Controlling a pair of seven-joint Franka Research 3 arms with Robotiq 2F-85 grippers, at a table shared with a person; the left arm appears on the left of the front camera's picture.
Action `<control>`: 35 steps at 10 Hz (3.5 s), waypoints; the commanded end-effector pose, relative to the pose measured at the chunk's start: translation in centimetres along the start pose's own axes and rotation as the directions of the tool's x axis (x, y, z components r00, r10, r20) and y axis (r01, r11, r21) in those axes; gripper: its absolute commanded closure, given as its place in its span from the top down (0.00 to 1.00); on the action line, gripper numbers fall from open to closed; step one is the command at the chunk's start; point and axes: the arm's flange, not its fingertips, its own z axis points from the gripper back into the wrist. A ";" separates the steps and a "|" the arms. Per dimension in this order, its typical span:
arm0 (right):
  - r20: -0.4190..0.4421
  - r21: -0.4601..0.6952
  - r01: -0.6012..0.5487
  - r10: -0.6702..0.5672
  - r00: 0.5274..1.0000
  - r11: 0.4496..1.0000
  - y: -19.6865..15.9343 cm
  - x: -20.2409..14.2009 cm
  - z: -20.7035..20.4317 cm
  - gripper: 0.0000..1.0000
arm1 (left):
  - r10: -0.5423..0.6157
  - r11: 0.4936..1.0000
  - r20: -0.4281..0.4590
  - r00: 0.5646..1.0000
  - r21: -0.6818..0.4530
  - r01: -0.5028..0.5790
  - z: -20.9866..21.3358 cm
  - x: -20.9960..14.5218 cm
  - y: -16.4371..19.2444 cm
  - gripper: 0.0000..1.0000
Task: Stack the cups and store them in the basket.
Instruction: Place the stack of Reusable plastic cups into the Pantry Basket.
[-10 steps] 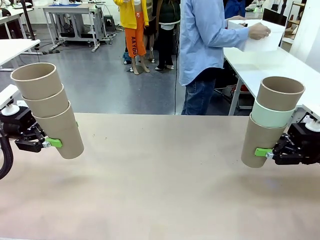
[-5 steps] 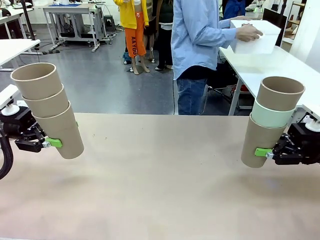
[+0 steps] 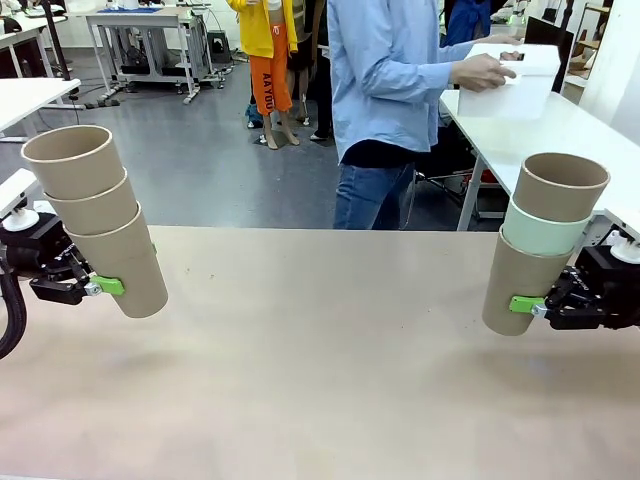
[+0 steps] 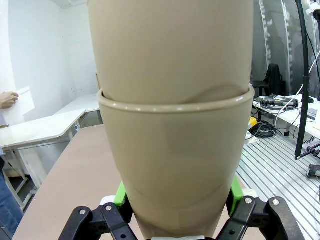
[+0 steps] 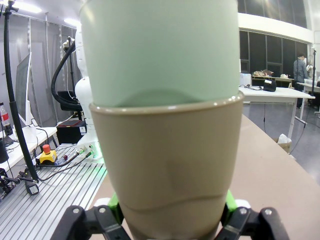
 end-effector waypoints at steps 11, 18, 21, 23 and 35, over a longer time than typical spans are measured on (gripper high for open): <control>0.009 -0.009 -0.011 0.011 1.000 1.000 -0.1 0.4 0.0 0.84 | -0.015 1.000 0.006 1.000 -0.005 0.015 -0.1 0.3 0.0 0.85; 0.009 -0.009 -0.011 0.011 1.000 1.000 -0.1 0.4 0.0 0.84 | -0.015 1.000 0.006 1.000 -0.005 0.015 -0.1 0.3 0.0 0.85; 0.009 -0.009 -0.011 0.011 1.000 1.000 -0.1 0.4 0.0 0.84 | -0.015 1.000 0.006 1.000 -0.005 0.015 -0.1 0.3 0.0 0.85; 0.009 -0.009 -0.011 0.011 1.000 1.000 -0.1 0.4 0.0 0.84 | -0.015 1.000 0.006 1.000 -0.005 0.015 -0.1 0.3 0.0 0.85; 0.009 -0.009 -0.011 0.011 1.000 1.000 -0.1 0.4 0.0 0.84 | -0.015 1.000 0.006 1.000 -0.005 0.015 -0.1 0.3 0.0 0.85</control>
